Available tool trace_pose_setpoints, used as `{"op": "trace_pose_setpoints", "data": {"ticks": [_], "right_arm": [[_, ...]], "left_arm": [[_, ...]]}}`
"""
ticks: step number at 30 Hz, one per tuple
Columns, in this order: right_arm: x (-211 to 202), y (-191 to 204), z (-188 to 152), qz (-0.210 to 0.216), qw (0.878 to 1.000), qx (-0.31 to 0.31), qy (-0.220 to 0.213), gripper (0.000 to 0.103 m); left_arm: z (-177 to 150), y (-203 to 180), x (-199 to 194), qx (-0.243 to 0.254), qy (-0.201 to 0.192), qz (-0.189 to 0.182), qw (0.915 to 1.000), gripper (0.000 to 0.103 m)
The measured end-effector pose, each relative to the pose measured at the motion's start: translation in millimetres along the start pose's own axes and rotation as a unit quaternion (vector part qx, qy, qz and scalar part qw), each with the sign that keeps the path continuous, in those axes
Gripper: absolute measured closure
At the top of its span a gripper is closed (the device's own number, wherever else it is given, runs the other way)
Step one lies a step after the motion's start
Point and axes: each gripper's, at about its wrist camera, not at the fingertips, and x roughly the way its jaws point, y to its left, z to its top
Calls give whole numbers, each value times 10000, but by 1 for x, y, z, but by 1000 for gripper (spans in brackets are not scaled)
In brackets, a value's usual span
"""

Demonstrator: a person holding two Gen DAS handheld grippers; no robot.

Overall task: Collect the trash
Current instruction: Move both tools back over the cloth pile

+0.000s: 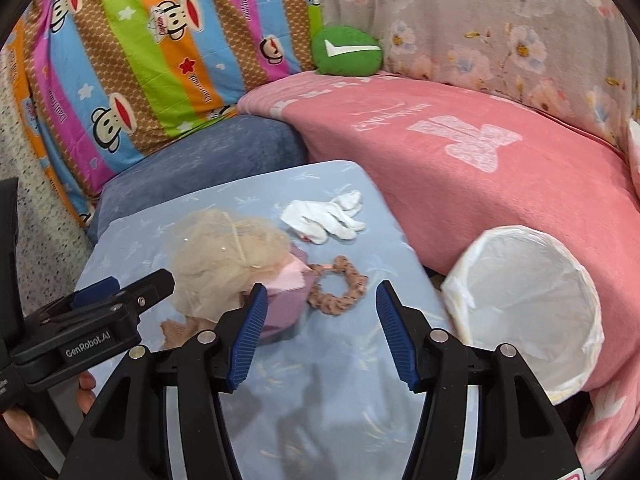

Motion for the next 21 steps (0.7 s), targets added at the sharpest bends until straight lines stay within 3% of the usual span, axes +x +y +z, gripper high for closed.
{"op": "trace_pose_setpoints", "data": {"ticks": [12,21], "right_arm": [[54,50,24,258,9992,-248,191,40],[96,57,25,392,9978,-18,537,40]], "left_arm": [[2,52,10,-398,106,269,9988,13],[1,72,19,-556,197,346,9977,13]]}}
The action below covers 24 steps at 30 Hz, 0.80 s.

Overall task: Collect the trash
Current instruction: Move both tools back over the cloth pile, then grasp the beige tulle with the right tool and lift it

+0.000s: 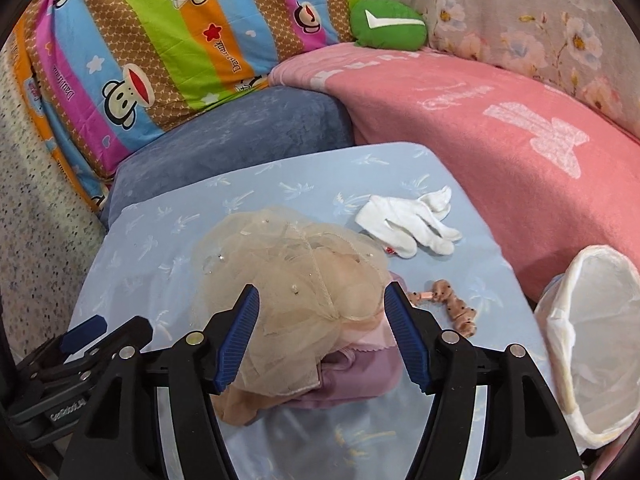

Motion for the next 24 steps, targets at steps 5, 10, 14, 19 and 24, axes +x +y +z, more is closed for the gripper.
{"op": "trace_pose_setpoints", "data": {"ticks": [5,10,14,19,24], "right_arm": [[15,-1,-2,40,9998,107,146,47],[19,-3,-5,113,9994,161,296,97],[4,-5,-5,159,9997,149,140,101],[-30,-11,4,65,9996,126,-243,102],[-69,-26,10,-41,9976,264,-633,102]], "left_arm": [[-2,4,3,-20,61,15,10000,13],[-4,3,6,-5,113,-15,9999,13],[-6,-3,5,5,127,-108,9999,13],[-15,-20,4,183,178,-228,9994,13],[-23,-36,3,355,233,-337,9985,13]]}}
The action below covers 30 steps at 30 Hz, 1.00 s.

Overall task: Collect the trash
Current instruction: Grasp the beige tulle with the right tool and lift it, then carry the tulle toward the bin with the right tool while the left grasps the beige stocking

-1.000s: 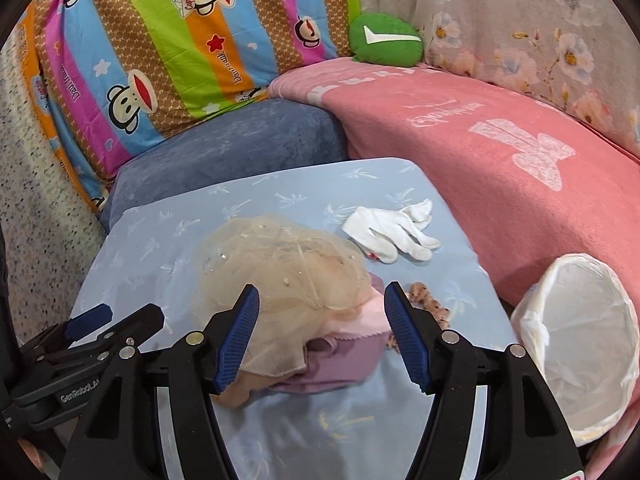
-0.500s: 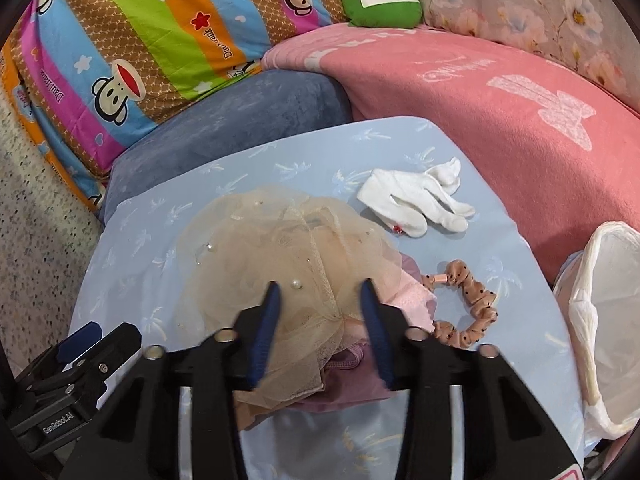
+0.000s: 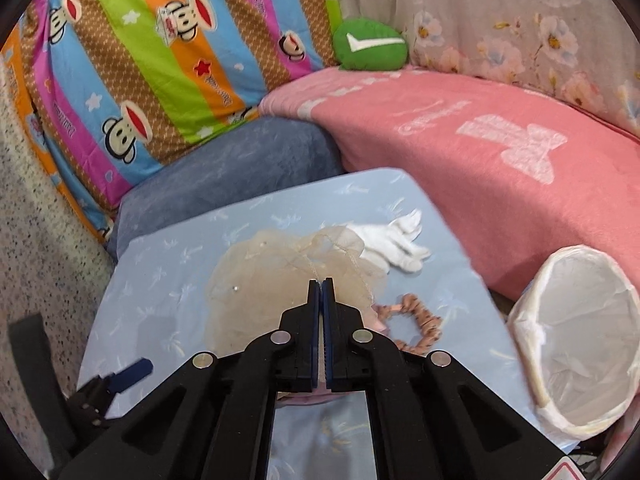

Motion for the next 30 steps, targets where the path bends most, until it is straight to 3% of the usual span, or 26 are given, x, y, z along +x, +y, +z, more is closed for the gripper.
{"op": "trace_pose_setpoints", "data": {"ticks": [15,21,24,26,30], "right_arm": [[-75,-56,-6,-437,9971,390,-476,102],[-81,-64,-16,-473,9968,468,-443,102],[-82,-65,-20,-469,9969,476,-422,102],[-83,-65,-23,-454,9969,496,-413,102],[-85,-63,-27,-420,9971,492,-409,102]], "left_arm": [[-11,-23,24,169,198,41,9997,16],[-13,-28,29,220,339,-3,9992,41],[-14,-31,27,275,397,-60,9988,61],[-15,-33,25,293,426,-96,9986,81],[-15,-37,14,352,331,-134,9987,95]]}}
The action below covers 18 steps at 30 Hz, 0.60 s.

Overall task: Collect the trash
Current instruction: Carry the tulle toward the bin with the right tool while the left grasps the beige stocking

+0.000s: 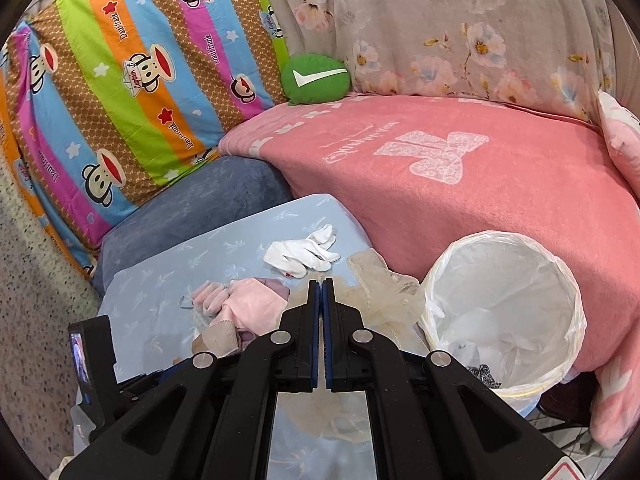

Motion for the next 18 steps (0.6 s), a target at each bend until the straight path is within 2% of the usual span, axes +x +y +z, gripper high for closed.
{"op": "trace_pose_setpoints", "data": {"ticks": [2,10,16,18], "right_arm": [[-2,0,-1,16,10000,0,-12,102],[-16,-2,2,67,9999,34,-154,102],[-19,-4,3,81,9998,58,-157,102],[-17,-3,1,101,9998,68,-129,102]], "left_arm": [[1,-3,-8,11,-88,-29,10000,99],[9,-22,-42,148,-476,-320,9982,100],[9,-21,-37,159,-322,-484,9982,99],[6,-18,-31,205,-266,-381,9987,91]]}}
